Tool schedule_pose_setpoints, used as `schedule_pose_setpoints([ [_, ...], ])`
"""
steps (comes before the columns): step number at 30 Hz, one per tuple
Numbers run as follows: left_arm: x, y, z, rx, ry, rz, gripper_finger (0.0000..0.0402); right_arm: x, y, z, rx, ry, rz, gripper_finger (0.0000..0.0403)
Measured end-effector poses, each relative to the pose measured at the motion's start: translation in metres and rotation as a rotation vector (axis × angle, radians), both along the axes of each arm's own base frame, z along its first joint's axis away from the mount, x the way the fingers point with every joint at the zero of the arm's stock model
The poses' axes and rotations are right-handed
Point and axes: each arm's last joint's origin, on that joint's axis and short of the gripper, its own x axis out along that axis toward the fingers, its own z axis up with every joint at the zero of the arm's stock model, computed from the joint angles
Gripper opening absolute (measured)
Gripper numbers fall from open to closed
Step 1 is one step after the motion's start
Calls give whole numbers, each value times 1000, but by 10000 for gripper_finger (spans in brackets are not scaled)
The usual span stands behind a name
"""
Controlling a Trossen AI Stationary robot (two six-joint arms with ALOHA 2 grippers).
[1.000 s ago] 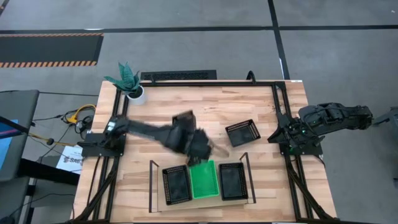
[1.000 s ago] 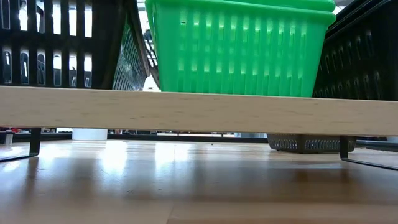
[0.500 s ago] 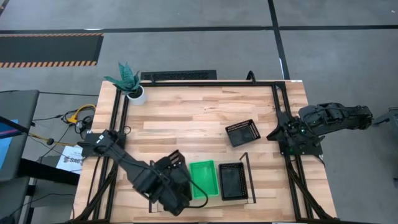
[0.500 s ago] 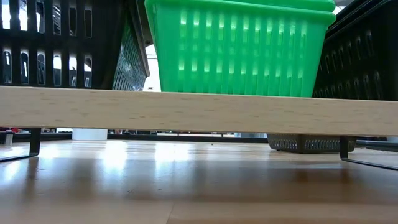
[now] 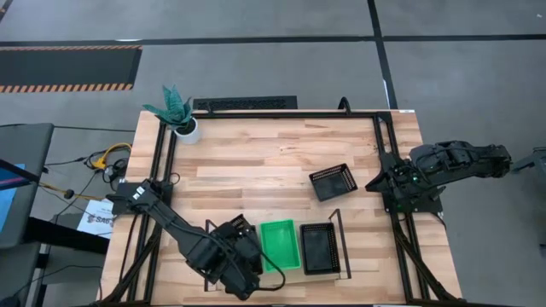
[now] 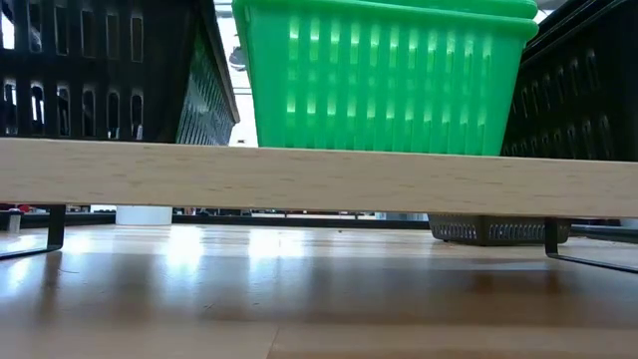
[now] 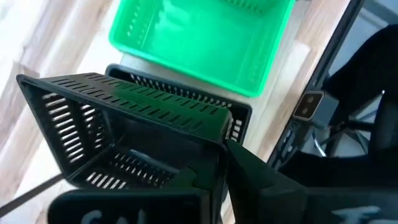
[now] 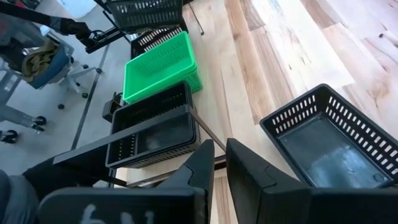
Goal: Stack baskets on shelf by color
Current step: Stack the black bin on the black bin on the shelf
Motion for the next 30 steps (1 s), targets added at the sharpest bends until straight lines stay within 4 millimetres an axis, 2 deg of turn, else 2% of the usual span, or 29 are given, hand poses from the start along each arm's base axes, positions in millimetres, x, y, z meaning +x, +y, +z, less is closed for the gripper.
schedule_pose_setpoints([
  [6, 5, 7, -8, -34, 65, 20, 48, 0, 0, 0, 1, 3, 0, 67],
  [11, 9, 10, -15, -38, 84, 18, 92, 0, 0, 0, 0, 5, 0, 67],
  [19, 17, 15, -17, -44, 45, 38, 156, 0, 0, -1, -3, 7, -4, 67],
  [22, 23, 26, -17, 32, 0, 54, 166, 1, -3, -3, -30, 12, -124, 67],
  [26, 37, 42, -15, 110, -73, 63, 171, 4, -8, -23, -63, 107, -346, 67],
  [30, 50, 56, -13, 125, -119, 30, 172, 8, -10, -56, -37, 325, -499, 64],
])
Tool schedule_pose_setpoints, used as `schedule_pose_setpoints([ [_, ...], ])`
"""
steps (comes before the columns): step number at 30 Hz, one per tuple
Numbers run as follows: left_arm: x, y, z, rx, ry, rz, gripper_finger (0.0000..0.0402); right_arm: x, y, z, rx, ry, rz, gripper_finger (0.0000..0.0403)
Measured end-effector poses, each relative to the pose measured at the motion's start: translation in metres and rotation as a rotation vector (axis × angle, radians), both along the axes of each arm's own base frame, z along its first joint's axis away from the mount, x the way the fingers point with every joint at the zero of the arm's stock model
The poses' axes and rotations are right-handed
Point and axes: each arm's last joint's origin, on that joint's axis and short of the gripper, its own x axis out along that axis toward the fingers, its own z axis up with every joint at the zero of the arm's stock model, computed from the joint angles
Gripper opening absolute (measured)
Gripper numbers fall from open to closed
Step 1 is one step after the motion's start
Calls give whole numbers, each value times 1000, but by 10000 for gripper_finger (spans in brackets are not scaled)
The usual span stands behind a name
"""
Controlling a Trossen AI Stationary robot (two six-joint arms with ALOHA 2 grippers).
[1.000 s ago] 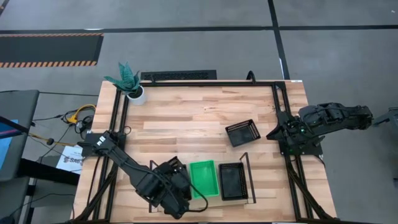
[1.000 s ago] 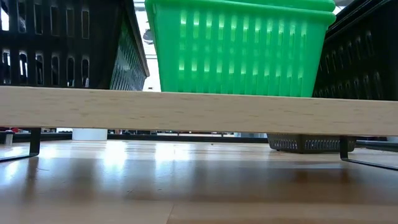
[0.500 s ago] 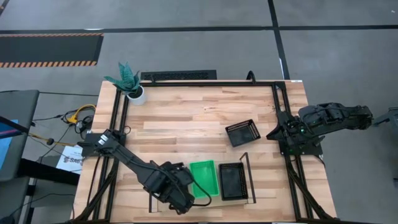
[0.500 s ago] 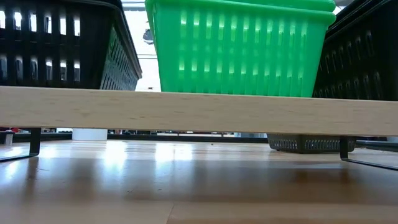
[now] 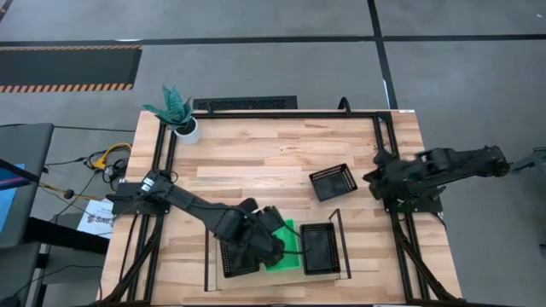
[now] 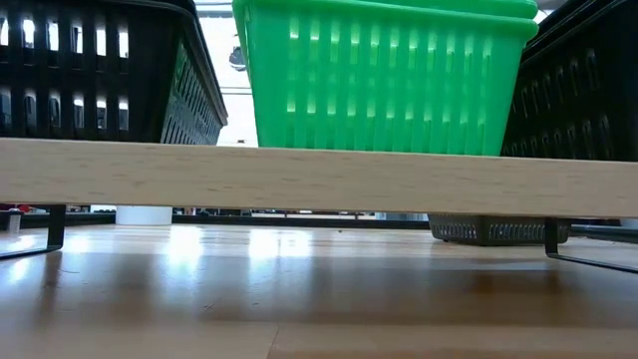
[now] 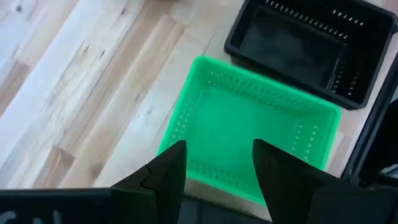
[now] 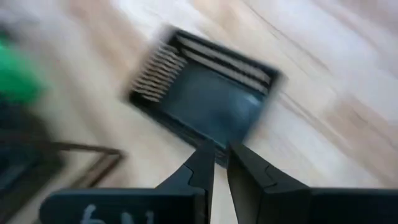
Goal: Stack baskets on shelf by color
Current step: Stack the black bin on the black bin on the shelf
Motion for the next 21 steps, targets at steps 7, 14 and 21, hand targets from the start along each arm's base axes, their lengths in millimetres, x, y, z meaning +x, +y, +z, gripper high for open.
schedule_pose_setpoints([
  [7, 8, 13, 1, 16, 5, -45, 172, 13, -2, -47, 34, 199, -159, 49],
  [14, 9, 16, 1, 28, 11, -66, 172, 32, -8, -65, 19, 290, -331, 25],
  [21, 9, 16, 1, 32, 13, -75, 172, 68, -15, -78, -4, 267, -318, 13],
])
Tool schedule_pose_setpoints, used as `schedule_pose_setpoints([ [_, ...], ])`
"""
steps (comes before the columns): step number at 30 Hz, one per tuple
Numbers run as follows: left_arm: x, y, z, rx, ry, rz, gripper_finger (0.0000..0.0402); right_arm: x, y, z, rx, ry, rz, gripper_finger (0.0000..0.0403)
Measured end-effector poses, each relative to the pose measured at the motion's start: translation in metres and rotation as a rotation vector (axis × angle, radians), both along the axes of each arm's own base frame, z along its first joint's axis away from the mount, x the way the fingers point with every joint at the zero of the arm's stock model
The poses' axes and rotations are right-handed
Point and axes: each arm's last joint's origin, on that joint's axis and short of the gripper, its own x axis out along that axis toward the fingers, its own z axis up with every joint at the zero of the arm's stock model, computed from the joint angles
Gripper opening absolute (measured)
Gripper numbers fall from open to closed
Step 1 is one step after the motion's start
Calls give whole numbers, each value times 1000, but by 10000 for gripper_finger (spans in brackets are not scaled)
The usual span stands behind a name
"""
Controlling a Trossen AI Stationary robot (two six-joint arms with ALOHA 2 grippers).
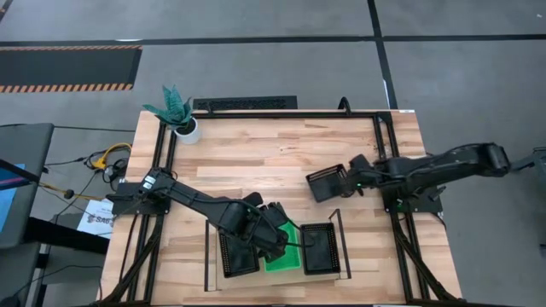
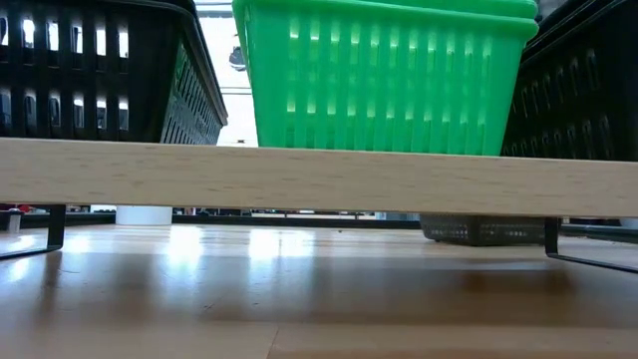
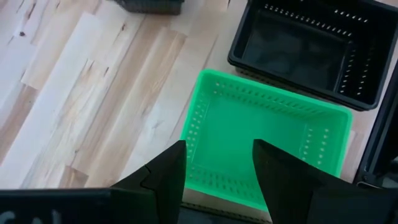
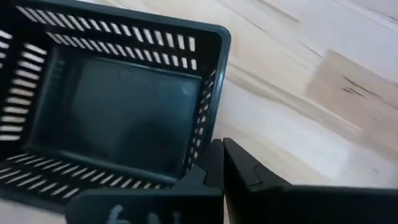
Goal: Stack baskets on shelf by color
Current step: Stack the black bin on the black bin on the shelf
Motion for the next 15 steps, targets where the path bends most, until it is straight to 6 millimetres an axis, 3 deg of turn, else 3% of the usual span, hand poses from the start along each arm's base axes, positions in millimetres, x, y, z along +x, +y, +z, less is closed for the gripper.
schedule_pose_setpoints([
  [3, 0, -1, 0, 0, 0, -3, 172, 17, -5, -7, -7, -22, 44, 16],
  [7, -1, -1, 0, 7, 3, -16, 172, 51, -15, -4, -2, -217, 213, 25],
  [11, 0, 0, 0, 56, 0, -46, 172, 80, -32, 22, -22, -441, 389, 27],
  [15, 2, 7, 2, 206, -22, -60, 172, 90, -45, 60, -31, -588, 527, 22],
])
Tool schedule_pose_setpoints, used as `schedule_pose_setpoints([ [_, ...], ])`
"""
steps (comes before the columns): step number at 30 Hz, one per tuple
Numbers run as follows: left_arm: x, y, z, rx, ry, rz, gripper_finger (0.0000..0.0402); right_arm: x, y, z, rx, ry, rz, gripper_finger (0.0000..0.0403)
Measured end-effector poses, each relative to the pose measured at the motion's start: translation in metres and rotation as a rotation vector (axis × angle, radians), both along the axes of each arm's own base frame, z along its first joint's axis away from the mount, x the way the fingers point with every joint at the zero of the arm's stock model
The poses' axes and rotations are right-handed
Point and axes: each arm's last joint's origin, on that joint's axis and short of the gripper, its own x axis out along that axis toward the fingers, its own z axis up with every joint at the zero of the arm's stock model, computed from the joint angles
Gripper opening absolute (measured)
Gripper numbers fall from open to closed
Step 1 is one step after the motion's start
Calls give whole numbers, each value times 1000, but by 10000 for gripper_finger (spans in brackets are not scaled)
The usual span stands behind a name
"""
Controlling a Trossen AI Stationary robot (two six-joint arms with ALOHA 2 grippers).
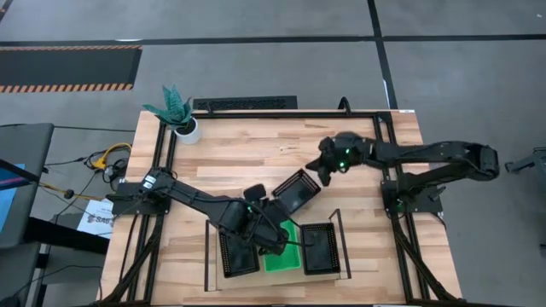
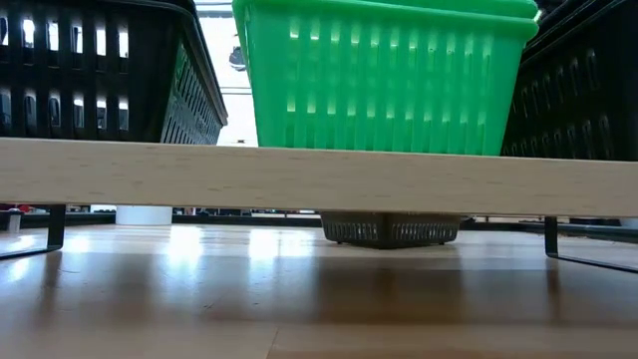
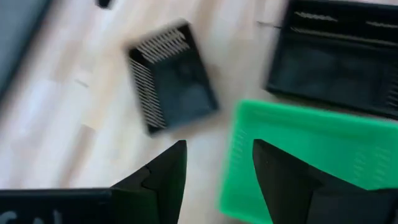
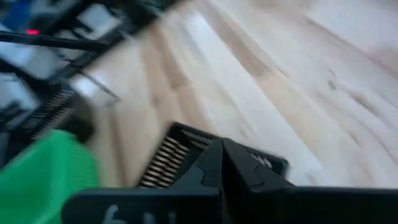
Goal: Stack baskets on shelf by color
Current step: Stack the black bin on the black bin on the shelf
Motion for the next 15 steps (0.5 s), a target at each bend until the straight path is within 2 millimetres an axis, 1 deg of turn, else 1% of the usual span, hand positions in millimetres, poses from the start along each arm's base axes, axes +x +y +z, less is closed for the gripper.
schedule_pose_setpoints([
  [4, 0, 11, 1, 189, 16, -12, 172, -9, 2, 33, -7, -30, 105, 17],
  [7, 2, 26, 0, 213, 83, -39, 172, -24, 8, 48, -15, -4, 143, 18],
  [9, 5, 39, -1, 220, 145, -90, 172, -34, 13, 50, -8, 24, 157, 22],
  [12, 14, 62, -1, 211, 188, -145, 172, -46, 24, 51, 2, 63, 191, 28],
  [15, 21, 84, -1, 199, 229, -228, 172, -53, 35, 52, -14, 97, 219, 31],
])
